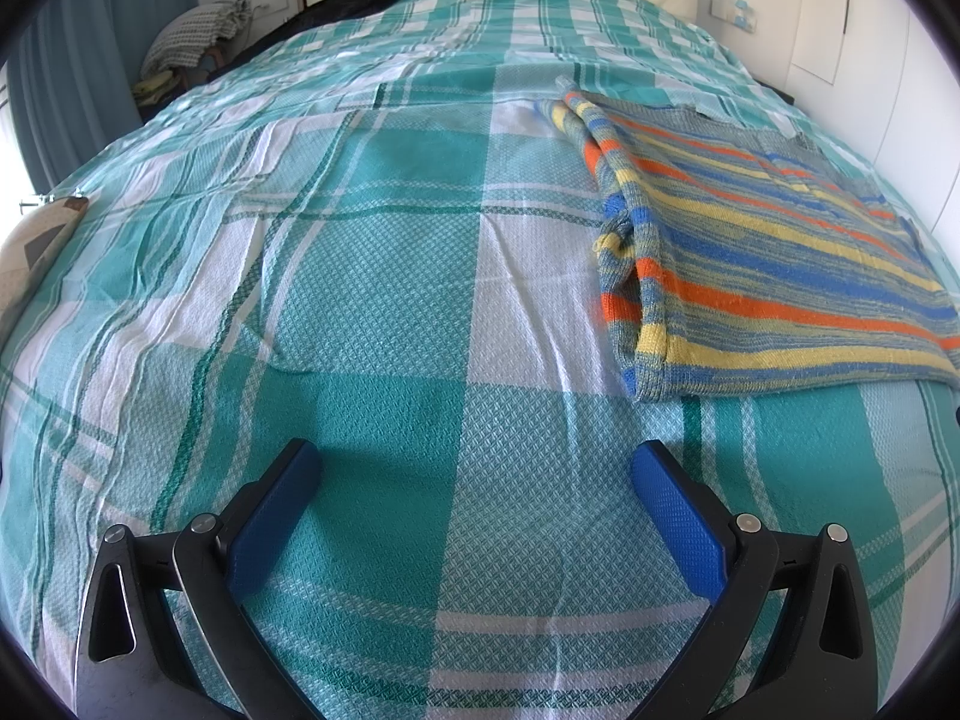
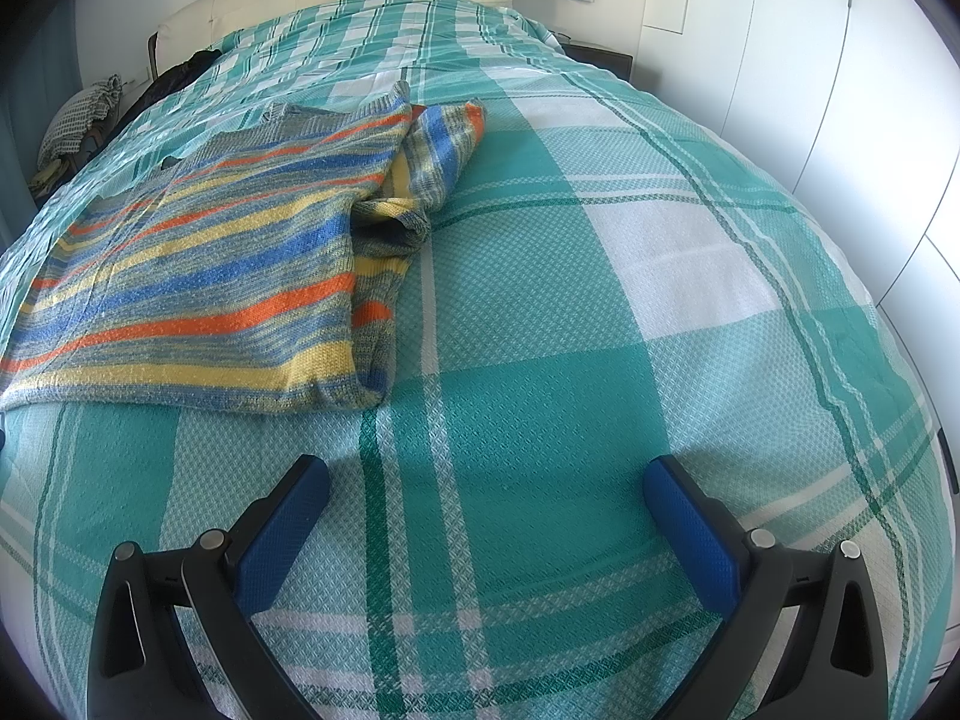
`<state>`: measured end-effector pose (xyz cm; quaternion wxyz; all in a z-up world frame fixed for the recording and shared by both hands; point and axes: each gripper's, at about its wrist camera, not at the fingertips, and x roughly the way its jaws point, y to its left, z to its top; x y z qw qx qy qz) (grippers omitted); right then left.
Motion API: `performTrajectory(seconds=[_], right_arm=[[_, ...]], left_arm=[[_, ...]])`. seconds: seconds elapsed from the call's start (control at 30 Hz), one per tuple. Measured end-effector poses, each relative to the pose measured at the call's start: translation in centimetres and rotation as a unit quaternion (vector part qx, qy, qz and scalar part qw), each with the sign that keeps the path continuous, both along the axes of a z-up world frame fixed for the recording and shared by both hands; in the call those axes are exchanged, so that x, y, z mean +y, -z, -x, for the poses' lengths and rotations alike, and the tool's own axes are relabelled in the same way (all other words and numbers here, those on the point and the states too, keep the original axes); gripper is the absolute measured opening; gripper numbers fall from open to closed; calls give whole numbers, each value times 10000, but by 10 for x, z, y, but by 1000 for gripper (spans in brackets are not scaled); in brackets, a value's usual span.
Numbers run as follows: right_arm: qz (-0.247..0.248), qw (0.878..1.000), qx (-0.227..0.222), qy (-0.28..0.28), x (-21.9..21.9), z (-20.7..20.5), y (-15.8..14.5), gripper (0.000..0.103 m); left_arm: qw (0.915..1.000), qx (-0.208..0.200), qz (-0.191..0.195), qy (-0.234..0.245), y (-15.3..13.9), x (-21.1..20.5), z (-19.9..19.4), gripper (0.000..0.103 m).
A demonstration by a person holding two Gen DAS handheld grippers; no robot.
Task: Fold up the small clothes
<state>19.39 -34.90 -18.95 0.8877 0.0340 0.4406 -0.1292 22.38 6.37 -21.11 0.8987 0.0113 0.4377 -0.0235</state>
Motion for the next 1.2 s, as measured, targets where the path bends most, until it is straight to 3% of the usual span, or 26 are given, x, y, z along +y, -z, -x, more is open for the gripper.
performTrajectory(seconds=[0.9,0.97,1.03,1.07,1.13,1.2], right_arm=[[80,9999,110,-37,2,-4,-1,103],[93,9999,116,-56,3,-5,0,103],[-196,9995,206,-149,-5,-5,-4,103],[-373,9986,252,-262,-10,-4,-7,103],[-1167,9918,74,-523,-33,0,-24,103],[-1877,9801,-233,-607,-60,0,-40,103]], left_arm=[[10000,10,-62,-16,0,-1,0,103],[9998,206,-63,-45,-2,-1,-4,103],[9981,598,-67,-95,-10,-1,-6,100],[9979,622,-28,-155,-20,-2,1,93],[9994,324,103,68,-45,-16,21,89],[9951,-73,296,936,-71,-56,36,92]])
